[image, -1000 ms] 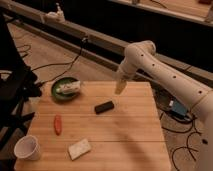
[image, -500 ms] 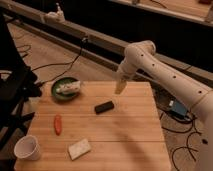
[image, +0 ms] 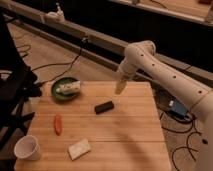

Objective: Place the pepper on the white sponge

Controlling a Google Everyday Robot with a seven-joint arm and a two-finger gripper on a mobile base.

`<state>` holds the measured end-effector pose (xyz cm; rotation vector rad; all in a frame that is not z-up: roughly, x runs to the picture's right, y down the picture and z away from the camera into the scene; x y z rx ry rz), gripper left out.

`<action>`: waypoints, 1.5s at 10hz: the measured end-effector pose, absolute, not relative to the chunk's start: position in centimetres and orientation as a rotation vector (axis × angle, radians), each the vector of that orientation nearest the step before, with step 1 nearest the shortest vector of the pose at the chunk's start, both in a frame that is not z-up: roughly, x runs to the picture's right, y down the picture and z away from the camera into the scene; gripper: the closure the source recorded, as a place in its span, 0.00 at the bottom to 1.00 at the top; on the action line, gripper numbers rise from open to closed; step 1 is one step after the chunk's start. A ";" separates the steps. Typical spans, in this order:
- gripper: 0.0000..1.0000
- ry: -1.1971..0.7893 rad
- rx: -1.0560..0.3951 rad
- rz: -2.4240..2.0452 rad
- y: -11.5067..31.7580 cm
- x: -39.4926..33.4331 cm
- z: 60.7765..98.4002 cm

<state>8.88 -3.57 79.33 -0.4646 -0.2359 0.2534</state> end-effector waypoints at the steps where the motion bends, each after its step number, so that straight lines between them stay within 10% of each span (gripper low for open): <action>1: 0.20 -0.236 -0.465 0.253 -3.6 8.9 79.3; 15: 0.20 -0.441 -0.508 -0.163 -0.2 -1.3 81.5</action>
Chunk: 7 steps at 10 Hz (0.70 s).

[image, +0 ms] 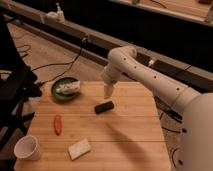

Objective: Place the pepper on the white sponge

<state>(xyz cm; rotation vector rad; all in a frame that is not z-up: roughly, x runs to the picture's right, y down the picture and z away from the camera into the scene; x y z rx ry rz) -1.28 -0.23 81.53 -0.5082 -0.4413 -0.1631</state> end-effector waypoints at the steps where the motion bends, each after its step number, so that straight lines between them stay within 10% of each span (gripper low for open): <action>1: 0.20 -0.499 -0.529 -0.220 0.6 -3.8 81.3; 7: 0.20 -0.801 -0.643 -0.445 5.9 -14.1 77.0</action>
